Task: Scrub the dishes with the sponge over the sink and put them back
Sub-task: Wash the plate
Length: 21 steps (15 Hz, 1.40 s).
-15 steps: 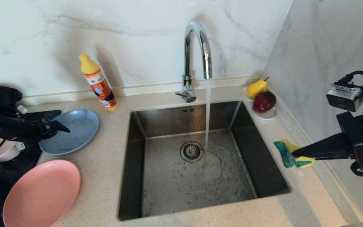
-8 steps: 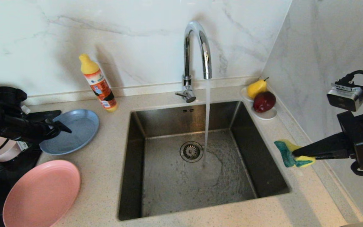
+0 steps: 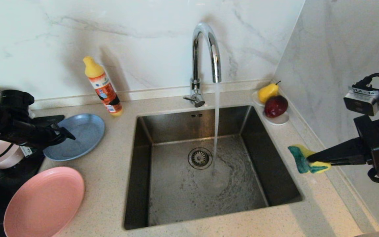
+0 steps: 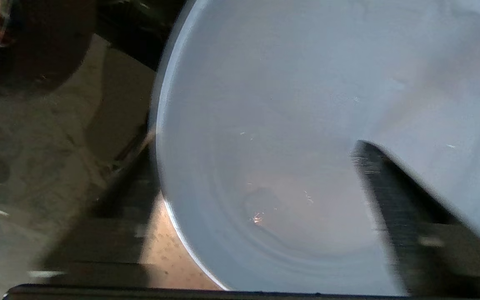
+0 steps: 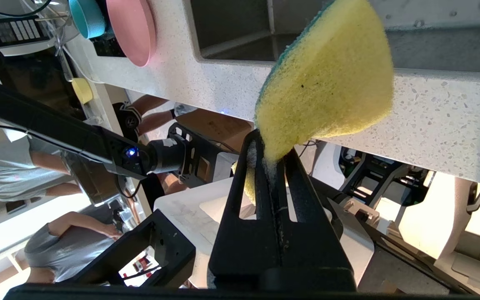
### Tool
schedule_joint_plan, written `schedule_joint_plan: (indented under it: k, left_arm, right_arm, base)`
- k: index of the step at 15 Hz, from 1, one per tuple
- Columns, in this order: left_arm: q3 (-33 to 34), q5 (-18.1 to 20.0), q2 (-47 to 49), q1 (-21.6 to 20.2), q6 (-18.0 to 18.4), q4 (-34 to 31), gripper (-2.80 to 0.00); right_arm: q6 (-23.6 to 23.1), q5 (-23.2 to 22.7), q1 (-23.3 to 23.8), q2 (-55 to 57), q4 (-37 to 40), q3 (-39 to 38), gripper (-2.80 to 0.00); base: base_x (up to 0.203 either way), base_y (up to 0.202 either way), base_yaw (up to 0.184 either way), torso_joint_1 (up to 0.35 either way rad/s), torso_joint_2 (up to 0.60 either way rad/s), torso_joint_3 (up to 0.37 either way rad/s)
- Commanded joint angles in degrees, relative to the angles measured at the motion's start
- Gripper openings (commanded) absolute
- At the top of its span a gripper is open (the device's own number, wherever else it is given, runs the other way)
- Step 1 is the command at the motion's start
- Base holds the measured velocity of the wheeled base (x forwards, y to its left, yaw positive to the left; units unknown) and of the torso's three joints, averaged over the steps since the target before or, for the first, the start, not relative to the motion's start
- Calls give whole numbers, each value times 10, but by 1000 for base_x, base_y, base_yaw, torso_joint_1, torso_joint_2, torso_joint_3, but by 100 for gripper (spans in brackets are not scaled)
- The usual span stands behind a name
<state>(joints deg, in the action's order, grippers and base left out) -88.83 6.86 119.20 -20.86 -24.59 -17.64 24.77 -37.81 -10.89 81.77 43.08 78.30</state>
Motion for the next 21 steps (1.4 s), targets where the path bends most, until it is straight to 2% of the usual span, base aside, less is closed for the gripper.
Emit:
schedule_joint_plan:
  k: [1, 8, 16, 19, 21]
  left_arm:
    - [-4, -1, 6, -1, -2, -7, -280]
    - [-13, -3, -2, -18, -1, -18, -280]
    - [-36, 5, -46, -78, 2, -58, -280]
    - [-50, 38, -83, -84, -8, -81, -280]
    - [-49, 56, -143, -85, -17, -89, -280]
  right_arm:
    - [1, -2, 0, 1, 2, 0, -280]
    - [1, -5, -1, 1, 2, 3, -280]
    - [1, -5, -1, 1, 2, 3, -280]
    - [1, -6, -1, 4, 2, 6, -280]
    - [1, -5, -3, 1, 2, 9, -280]
  base:
    - [0, 0, 0, 0, 0, 0]
    - [0, 0, 0, 0, 0, 0]
    - [0, 0, 0, 0, 0, 0]
    - [0, 0, 0, 0, 0, 0]
    - [0, 0, 0, 0, 0, 0]
